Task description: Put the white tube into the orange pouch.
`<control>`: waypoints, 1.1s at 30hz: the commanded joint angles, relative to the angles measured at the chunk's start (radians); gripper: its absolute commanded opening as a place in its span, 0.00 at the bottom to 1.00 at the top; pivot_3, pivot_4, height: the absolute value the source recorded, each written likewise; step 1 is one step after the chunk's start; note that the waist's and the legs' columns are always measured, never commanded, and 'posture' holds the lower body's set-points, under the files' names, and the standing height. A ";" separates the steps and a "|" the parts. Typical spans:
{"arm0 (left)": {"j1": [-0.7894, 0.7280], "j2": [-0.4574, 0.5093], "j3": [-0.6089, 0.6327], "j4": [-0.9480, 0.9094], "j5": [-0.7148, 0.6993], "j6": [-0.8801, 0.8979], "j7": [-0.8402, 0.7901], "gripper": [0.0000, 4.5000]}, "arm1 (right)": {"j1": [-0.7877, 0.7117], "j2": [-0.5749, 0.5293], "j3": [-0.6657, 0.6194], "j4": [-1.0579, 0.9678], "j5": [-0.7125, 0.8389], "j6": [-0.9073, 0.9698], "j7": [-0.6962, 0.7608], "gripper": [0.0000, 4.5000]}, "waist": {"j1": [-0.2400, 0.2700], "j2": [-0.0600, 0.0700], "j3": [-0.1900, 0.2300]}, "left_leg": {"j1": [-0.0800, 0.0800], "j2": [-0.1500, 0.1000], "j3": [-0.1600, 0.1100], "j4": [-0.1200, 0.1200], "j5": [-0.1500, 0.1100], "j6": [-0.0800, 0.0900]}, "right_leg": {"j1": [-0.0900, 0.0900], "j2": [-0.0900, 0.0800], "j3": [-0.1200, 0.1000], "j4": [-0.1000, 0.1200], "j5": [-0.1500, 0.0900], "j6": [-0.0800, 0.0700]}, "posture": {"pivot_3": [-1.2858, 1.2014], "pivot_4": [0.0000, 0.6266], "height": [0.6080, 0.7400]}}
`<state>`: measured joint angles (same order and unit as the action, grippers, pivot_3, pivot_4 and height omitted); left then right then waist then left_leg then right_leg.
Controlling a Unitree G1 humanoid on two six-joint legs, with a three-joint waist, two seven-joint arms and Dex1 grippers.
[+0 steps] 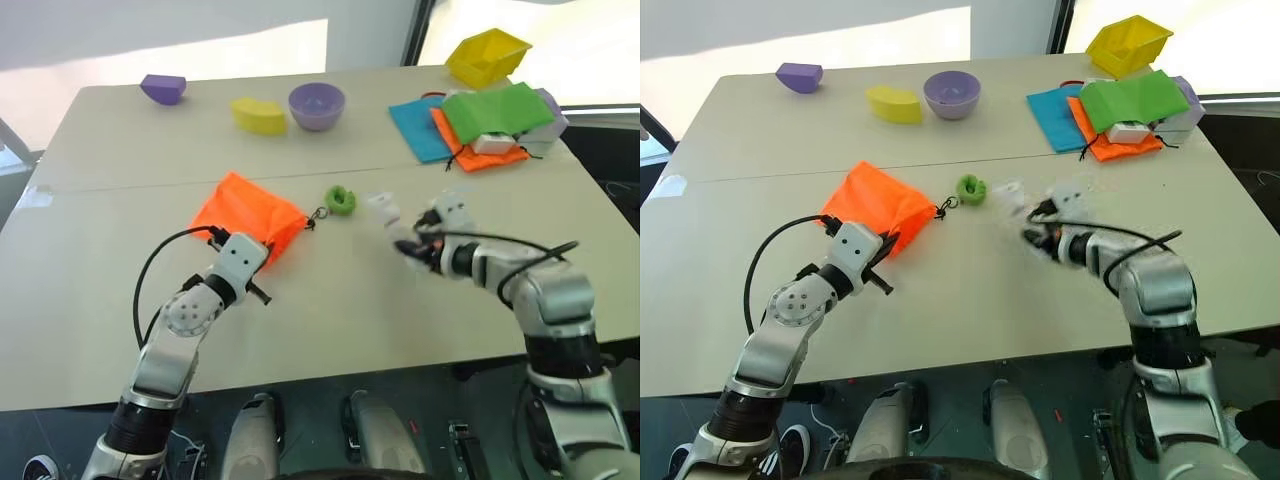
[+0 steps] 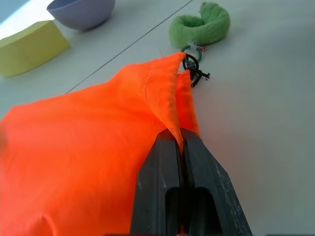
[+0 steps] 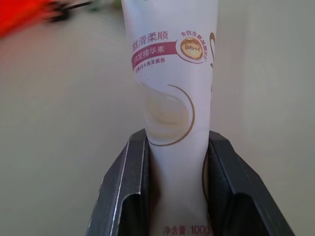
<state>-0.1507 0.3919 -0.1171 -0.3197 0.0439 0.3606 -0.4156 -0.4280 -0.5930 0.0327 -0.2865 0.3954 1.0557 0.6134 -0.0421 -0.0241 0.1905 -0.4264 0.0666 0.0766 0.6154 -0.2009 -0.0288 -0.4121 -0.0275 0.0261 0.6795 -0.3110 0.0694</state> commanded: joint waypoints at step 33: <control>0.009 0.006 -0.003 -0.024 -0.003 -0.044 -0.018 0.00 | -0.022 -0.146 0.067 -0.047 -0.049 0.149 -0.001 0.84 | 0.001 -0.001 0.000 | -0.001 0.001 0.000 0.011 0.000 0.000 | 0.003 -0.003 0.002 0.000 0.002 -0.003 | 0.52 0.24 1.00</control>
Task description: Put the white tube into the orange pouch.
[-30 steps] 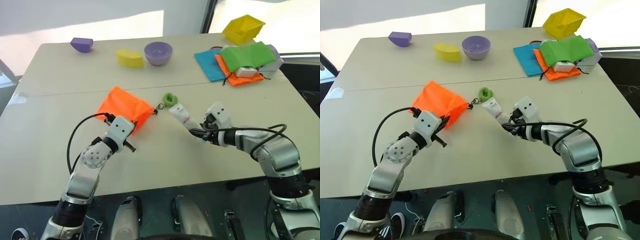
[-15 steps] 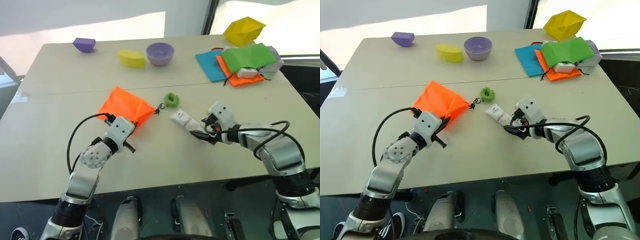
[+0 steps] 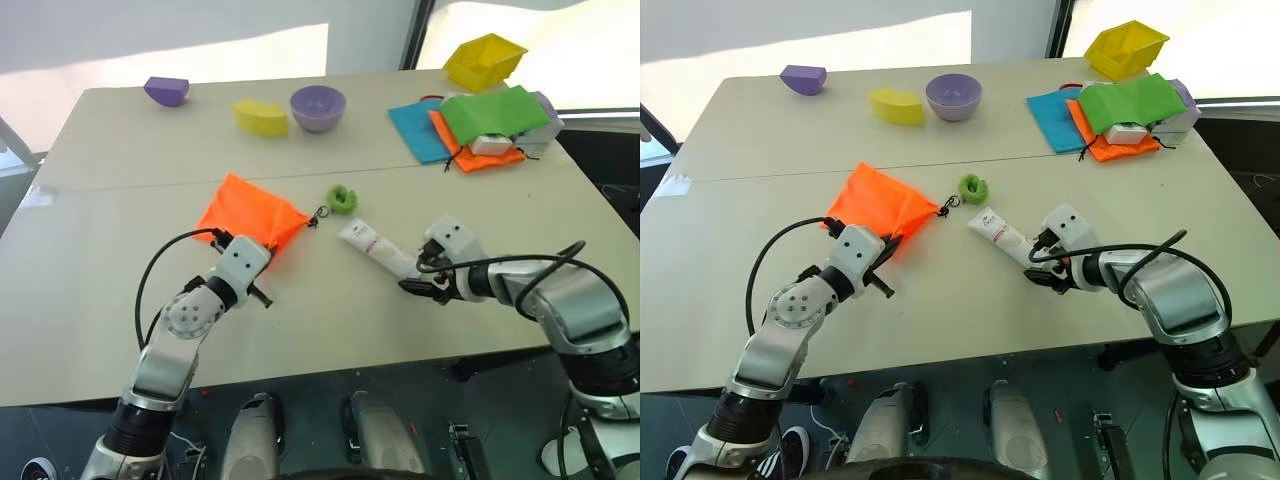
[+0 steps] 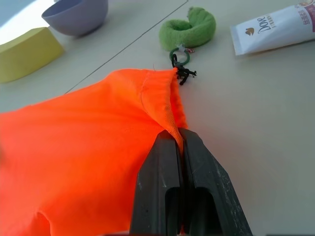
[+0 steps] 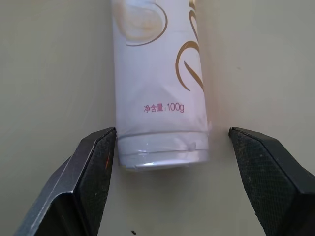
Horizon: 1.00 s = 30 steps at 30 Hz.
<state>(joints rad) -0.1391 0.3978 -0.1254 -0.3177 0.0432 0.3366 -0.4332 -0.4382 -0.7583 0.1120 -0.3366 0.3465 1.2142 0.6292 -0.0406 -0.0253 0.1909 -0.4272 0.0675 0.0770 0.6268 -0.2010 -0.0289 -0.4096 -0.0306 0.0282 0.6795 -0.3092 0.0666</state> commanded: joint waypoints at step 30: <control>0.056 0.077 0.070 -0.162 -0.030 0.076 -0.024 0.00 | -0.072 0.189 0.187 -0.051 0.005 -0.150 0.001 0.53 | -0.006 -0.002 0.000 | 0.000 0.000 0.001 0.002 0.000 0.000 | 0.000 -0.002 0.000 0.000 -0.001 -0.002 | 0.52 0.24 1.00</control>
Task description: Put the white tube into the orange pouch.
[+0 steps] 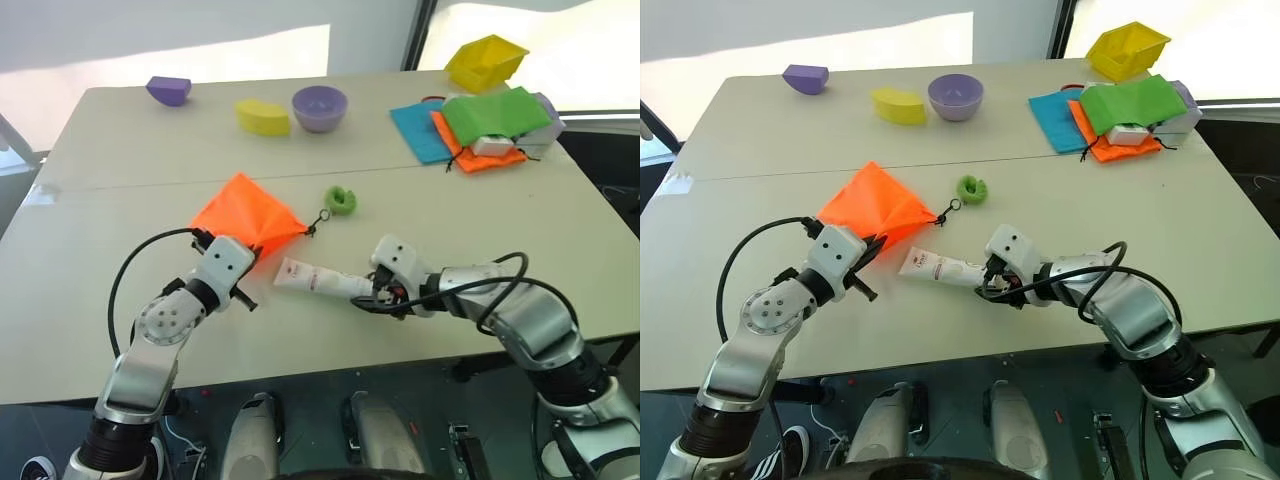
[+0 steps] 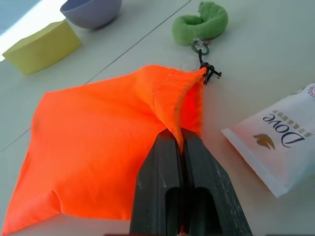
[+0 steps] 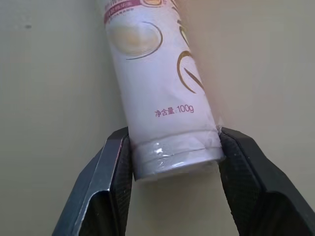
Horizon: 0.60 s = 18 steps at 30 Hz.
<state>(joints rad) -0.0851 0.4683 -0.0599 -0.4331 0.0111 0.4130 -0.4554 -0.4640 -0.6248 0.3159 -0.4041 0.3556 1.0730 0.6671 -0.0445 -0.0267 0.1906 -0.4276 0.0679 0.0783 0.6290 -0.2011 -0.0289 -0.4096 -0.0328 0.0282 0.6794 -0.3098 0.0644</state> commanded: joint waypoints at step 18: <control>0.023 0.036 0.013 -0.034 0.005 -0.018 -0.004 0.00 | -0.060 0.066 -0.100 0.018 0.064 -0.015 0.017 0.53 | 0.002 0.000 0.000 | -0.001 0.001 -0.001 -0.002 0.000 0.000 | -0.001 0.001 0.000 -0.003 0.001 -0.001 | 0.52 0.24 1.00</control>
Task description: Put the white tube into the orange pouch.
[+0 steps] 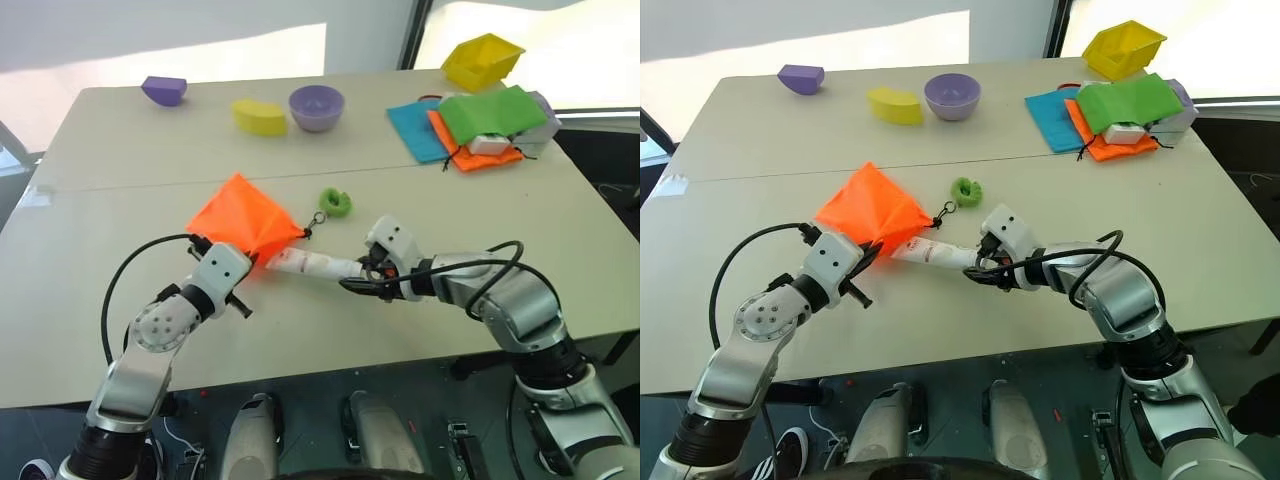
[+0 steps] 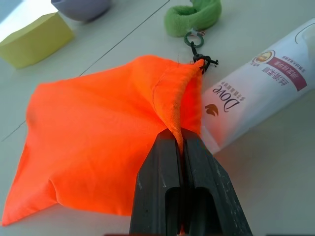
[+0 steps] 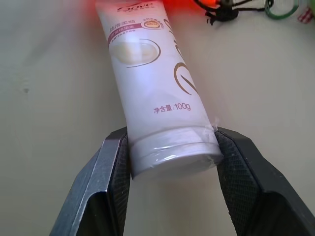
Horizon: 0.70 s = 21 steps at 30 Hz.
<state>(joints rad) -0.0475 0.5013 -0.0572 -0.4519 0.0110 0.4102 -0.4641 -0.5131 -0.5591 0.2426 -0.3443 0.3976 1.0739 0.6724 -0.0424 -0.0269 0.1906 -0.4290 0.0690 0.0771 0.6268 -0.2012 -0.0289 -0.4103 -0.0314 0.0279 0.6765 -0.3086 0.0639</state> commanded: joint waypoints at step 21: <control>-0.035 -0.079 0.205 0.068 -0.289 0.086 -0.030 0.00 | 0.022 -0.180 0.170 -0.040 -0.213 -0.260 0.108 0.53 | 0.001 -0.001 -0.001 | 0.000 -0.001 0.000 0.001 0.000 0.000 | 0.001 0.001 -0.001 -0.003 0.002 0.002 | 0.52 0.24 1.00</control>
<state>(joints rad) -0.0692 0.4146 0.1598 -0.3714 -0.2864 0.5179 -0.4965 -0.4872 -0.7097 0.3930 -0.3449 0.2063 0.8549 0.7417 -0.0411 -0.0278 0.1900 -0.4293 0.0682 0.0776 0.6276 -0.2011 -0.0289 -0.4095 -0.0304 0.0269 0.6739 -0.3067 0.0651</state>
